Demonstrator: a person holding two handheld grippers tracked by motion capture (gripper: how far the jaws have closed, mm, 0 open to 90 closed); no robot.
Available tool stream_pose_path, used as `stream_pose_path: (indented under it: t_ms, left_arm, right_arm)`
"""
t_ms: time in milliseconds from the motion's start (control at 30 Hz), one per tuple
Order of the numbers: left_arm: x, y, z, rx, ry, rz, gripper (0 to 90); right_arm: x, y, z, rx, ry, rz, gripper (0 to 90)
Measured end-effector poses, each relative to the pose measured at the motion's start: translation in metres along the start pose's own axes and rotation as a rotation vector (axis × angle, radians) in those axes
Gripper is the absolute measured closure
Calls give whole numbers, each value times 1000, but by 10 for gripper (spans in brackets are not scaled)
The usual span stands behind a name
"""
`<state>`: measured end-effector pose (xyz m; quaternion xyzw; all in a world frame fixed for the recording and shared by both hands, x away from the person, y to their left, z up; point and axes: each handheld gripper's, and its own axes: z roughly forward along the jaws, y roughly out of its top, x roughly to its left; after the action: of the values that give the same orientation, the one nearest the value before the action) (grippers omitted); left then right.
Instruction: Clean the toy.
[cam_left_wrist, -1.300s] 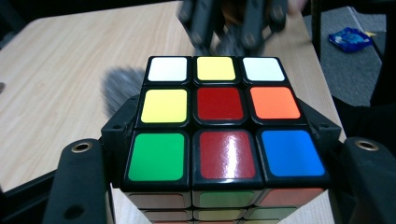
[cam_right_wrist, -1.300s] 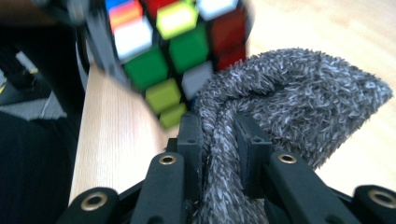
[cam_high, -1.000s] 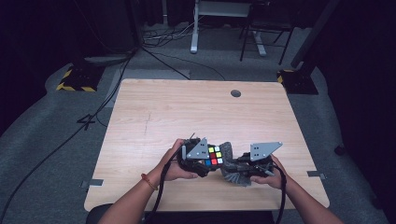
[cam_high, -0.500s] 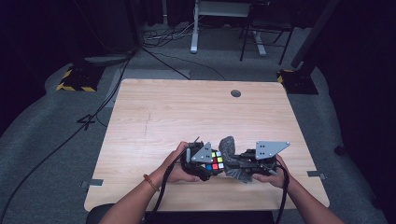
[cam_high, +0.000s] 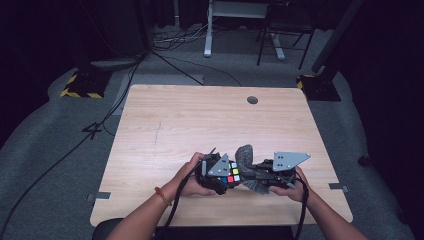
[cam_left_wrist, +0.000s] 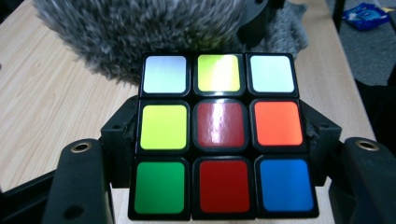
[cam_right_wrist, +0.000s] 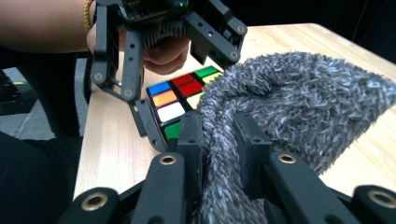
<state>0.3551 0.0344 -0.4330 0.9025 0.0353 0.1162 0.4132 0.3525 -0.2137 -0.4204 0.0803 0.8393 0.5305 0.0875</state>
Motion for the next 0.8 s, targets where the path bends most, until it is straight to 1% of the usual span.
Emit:
stream_pose_path:
  t_ms: [100,167,200,267,333,400,433,467,500,533,567,633,700,733,800]
  left_arm:
    - [0,0,3,12,-2,2,330]
    - [-1,-1,5,24,-4,6,330]
    - [-1,-1,7,30,-4,6,330]
    - [-2,-1,10,53,7,10,331]
    - [-3,-1,11,58,5,10,331]
    - [-3,-1,11,69,12,19,332]
    - [-3,-1,11,69,16,18,333]
    - [-1,-2,10,65,11,18,333]
    - [-1,-2,9,62,20,14,333]
    - [0,-2,7,56,22,21,333]
    - [0,-1,5,45,22,13,334]
    - [2,-1,-1,19,22,6,334]
    - [3,-1,-6,8,28,2,334]
    - [4,-1,-7,0,31,-6,333]
    - [6,-1,-11,-5,42,-7,334]
  right_arm:
    - [4,4,-1,-26,5,-11,753]
    - [6,6,-1,-25,11,-24,753]
    - [7,7,0,-31,18,-16,753]
    - [7,7,1,-24,24,-18,752]
    - [6,7,2,-24,28,-10,752]
    - [5,7,3,-22,36,0,753]
    - [4,7,3,-16,31,0,753]
    - [4,7,3,-4,23,2,753]
    - [3,6,4,10,15,-2,753]
    - [0,4,4,31,0,5,753]
    - [-1,2,4,37,-4,16,753]
    - [-6,-5,6,69,2,42,753]
    - [-9,-11,7,85,10,71,753]
    - [-10,-13,9,98,16,77,753]
    - [-10,-16,12,129,22,79,753]
